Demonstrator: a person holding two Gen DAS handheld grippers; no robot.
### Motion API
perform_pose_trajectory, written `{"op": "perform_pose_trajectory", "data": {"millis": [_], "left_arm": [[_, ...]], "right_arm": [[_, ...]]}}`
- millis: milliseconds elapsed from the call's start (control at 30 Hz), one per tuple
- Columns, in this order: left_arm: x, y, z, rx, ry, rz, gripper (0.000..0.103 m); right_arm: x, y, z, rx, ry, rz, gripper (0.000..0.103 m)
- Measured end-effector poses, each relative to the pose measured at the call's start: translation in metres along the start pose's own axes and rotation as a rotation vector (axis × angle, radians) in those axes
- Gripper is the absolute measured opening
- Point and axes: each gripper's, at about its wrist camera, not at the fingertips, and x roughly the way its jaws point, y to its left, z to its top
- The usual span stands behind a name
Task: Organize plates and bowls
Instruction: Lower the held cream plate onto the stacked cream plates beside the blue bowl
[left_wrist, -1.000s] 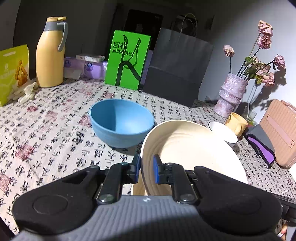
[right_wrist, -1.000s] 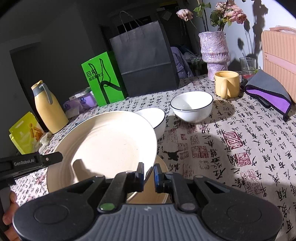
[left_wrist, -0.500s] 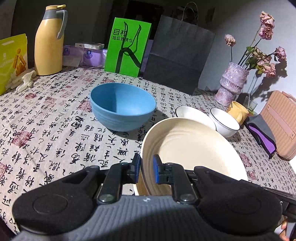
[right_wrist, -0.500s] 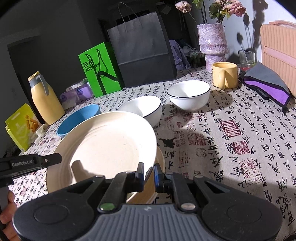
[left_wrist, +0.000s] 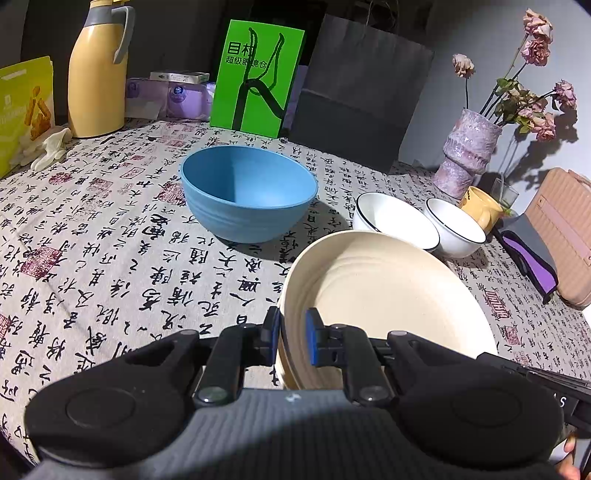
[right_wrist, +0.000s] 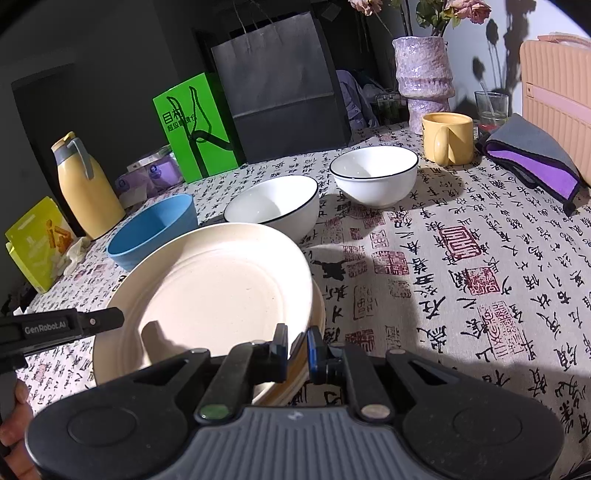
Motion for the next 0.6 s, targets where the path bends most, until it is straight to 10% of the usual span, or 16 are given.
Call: {"op": "perform_pose_trajectory", "data": {"millis": [600], "left_arm": [[0.008,-0.008,-0.006,0.066,0.018,0.051,0.015]], "right_arm": [[0.002,0.013,-0.006,-0.110,-0.024,-0.079,0.011]]}}
